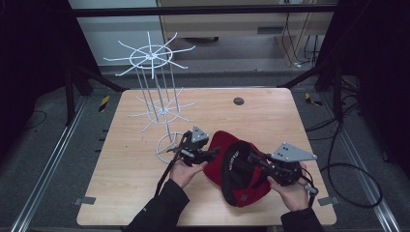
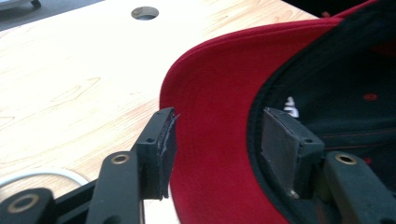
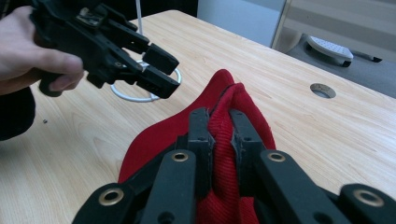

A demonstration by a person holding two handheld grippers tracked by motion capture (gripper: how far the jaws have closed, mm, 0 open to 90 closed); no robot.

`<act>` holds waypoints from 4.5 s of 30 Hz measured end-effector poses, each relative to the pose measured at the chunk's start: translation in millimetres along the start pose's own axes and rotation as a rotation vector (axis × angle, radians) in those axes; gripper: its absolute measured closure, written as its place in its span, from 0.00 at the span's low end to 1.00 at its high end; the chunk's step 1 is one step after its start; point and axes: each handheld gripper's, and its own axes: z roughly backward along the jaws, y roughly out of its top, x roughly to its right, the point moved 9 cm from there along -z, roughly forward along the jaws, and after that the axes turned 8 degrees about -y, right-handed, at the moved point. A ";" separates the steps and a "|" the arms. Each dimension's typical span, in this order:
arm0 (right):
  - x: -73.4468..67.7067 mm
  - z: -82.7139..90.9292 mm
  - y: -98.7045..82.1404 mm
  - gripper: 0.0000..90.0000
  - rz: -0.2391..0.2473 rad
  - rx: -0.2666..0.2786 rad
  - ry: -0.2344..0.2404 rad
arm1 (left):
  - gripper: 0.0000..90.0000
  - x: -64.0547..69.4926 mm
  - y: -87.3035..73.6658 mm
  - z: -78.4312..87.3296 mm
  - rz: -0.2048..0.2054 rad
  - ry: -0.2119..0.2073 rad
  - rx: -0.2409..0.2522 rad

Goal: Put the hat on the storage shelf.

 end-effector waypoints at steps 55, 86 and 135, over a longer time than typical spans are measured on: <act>7.3 -15.1 10.7 0.65 -0.147 -0.008 -0.031 | 0.98 138.1 0.8 7.4 -0.049 -0.365 0.064; -7.5 -5.1 -60.9 0.36 -0.144 -0.009 0.066 | 0.98 81.7 70.7 49.3 -0.014 -0.216 0.229; -40.3 -16.4 35.5 0.94 0.067 -0.030 0.051 | 0.98 18.9 -14.4 86.9 0.040 -0.079 0.141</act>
